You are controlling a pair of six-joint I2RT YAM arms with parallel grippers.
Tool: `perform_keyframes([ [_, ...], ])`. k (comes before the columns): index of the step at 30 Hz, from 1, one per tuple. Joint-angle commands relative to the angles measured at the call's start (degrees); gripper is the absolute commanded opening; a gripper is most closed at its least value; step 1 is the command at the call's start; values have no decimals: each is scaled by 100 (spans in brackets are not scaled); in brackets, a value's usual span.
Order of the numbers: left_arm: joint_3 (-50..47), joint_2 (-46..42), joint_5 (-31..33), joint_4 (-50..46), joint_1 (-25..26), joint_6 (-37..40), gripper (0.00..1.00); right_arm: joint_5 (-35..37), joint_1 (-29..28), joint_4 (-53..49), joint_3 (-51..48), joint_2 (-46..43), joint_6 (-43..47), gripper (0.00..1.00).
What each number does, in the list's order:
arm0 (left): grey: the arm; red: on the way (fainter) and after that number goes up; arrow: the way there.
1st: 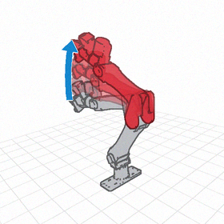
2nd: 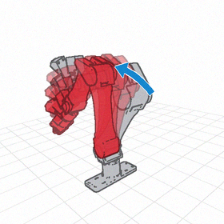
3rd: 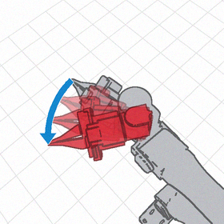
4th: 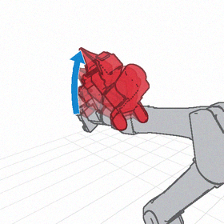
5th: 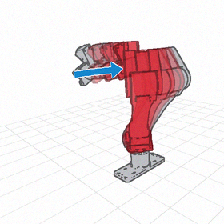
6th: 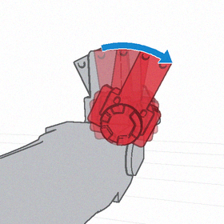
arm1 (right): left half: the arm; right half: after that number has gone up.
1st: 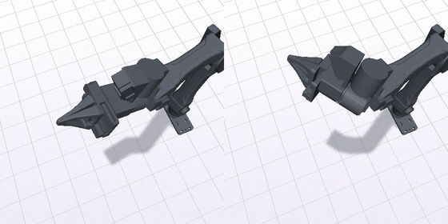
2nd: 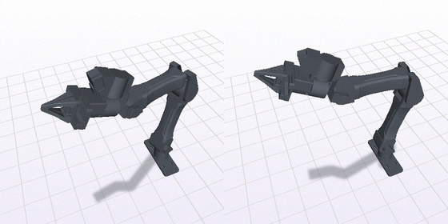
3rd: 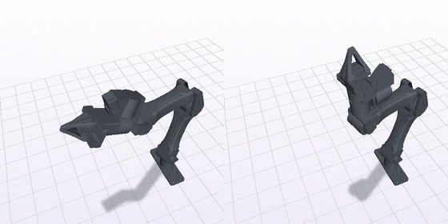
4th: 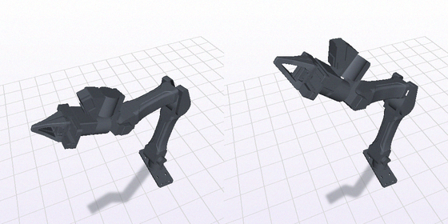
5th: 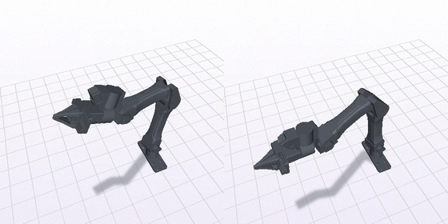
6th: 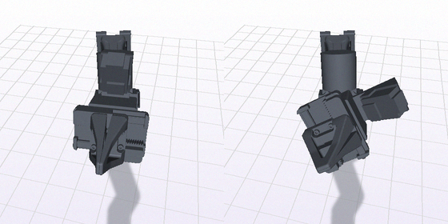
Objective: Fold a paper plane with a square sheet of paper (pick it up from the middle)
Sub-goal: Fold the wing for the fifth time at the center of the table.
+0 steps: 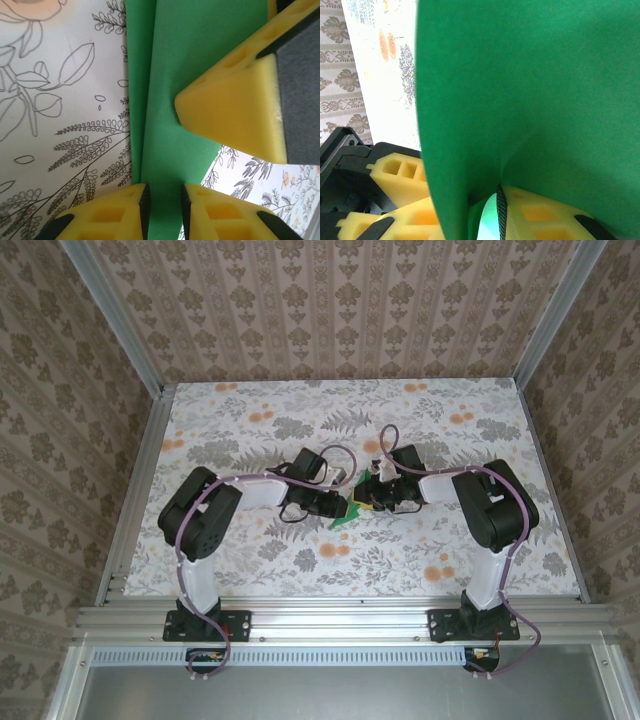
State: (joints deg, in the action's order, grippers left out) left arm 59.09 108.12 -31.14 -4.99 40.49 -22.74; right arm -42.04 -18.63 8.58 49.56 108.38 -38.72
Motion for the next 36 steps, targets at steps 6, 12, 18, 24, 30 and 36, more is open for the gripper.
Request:
perform_keyframes([
  [6, -759, -967, 677, 560, 93, 343, 42, 1086, -57, -345, -96, 507, 56, 26],
  [12, -844, -1137, 1498, 424, 451, 886, 49, 1041, -55, -451, -9, 483, -188, 30],
  [18, -660, -840, 2103, 303, 754, 1141, 49, 989, -55, -452, 36, 513, -427, 31],
  [24, -491, -535, 2869, 229, 1000, 1313, 46, 925, -68, -353, 20, 509, -612, 31],
  [30, -529, -459, 3228, 479, 1038, 1321, 36, 886, -64, -331, 19, 517, -680, 32],
  [36, -595, -468, 3425, 665, 1039, 1325, 27, 900, -70, -346, 27, 518, -731, 31],
])
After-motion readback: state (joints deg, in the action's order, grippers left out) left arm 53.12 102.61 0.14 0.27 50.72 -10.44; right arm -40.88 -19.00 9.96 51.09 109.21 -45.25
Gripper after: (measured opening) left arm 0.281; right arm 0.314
